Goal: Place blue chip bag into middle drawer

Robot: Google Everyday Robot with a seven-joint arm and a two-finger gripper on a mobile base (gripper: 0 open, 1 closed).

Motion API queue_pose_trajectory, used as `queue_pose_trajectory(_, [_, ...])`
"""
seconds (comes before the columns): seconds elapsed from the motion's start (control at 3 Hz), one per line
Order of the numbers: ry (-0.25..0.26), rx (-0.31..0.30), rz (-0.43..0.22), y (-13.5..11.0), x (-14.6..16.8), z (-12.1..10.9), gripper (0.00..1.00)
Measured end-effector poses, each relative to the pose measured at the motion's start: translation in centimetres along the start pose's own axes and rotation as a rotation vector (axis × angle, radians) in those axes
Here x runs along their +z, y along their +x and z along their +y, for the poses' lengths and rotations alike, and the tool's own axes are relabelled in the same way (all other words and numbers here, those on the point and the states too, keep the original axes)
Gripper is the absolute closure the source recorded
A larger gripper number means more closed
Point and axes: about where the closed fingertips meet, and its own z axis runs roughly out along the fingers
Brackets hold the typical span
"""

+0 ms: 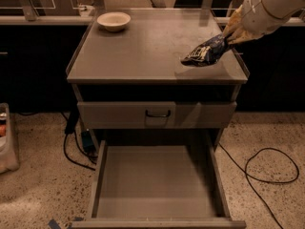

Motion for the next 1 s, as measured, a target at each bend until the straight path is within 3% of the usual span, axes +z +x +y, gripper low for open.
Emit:
queue_pose_trajectory(0.33, [-0.016, -0.046, -0.028, -0.6, 2.2, -0.5, 1.0])
queue_pose_trajectory(1.0, [-0.033, -0.089, -0.177, -5.4, 3.0, 3.0, 1.0])
